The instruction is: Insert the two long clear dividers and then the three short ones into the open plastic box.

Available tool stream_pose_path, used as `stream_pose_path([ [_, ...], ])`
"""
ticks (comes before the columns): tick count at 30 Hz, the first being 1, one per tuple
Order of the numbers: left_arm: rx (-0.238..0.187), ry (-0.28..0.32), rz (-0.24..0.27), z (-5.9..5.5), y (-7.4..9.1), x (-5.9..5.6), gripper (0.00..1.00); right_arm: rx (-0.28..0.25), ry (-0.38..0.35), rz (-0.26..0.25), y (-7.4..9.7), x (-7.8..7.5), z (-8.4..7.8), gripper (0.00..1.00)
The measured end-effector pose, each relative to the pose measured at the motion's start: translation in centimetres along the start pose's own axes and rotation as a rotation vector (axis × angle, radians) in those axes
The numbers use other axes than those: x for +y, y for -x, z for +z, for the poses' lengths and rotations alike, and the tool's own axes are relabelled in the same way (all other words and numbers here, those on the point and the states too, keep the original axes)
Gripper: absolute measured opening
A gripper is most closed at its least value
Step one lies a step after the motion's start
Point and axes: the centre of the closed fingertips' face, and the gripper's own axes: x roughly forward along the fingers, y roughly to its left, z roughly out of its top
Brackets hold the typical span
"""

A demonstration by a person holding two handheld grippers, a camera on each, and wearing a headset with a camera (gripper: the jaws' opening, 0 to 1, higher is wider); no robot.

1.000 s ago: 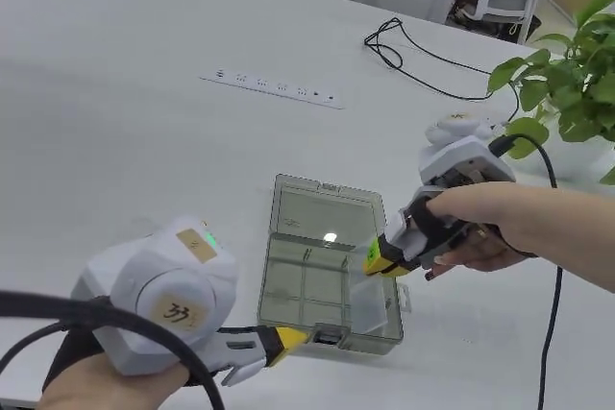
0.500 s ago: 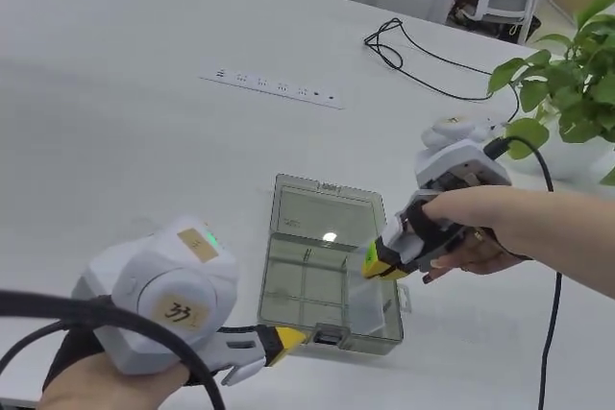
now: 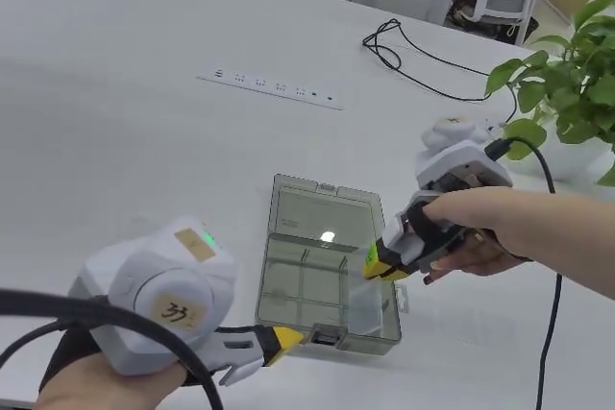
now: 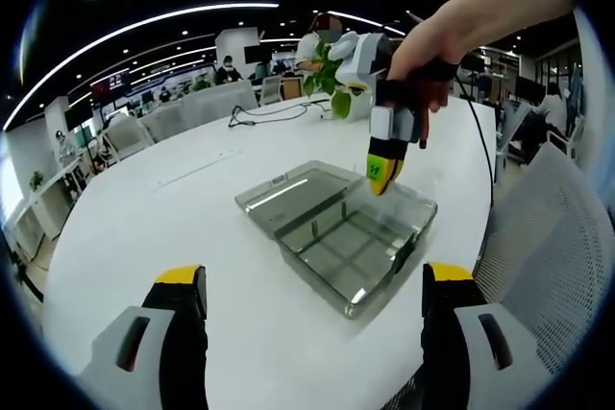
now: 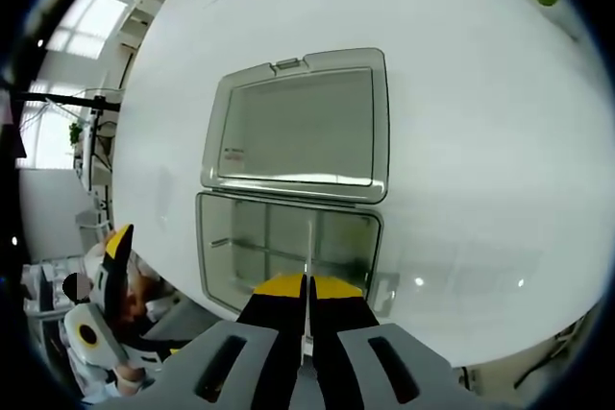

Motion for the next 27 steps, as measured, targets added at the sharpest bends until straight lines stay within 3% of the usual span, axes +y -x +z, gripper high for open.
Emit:
stream_pose_path([
  [9,-0.003,0.005,0.001,0.0,0.0,0.1,0.95,0.011,0.022,-0.019,-0.1,0.6,-0.5,0.02],
  [27,0.004,0.002,-0.008,0.0,-0.1,-0.1,0.95,0.042,0.118,-0.131,-0.8,0.3,0.8,0.02],
])
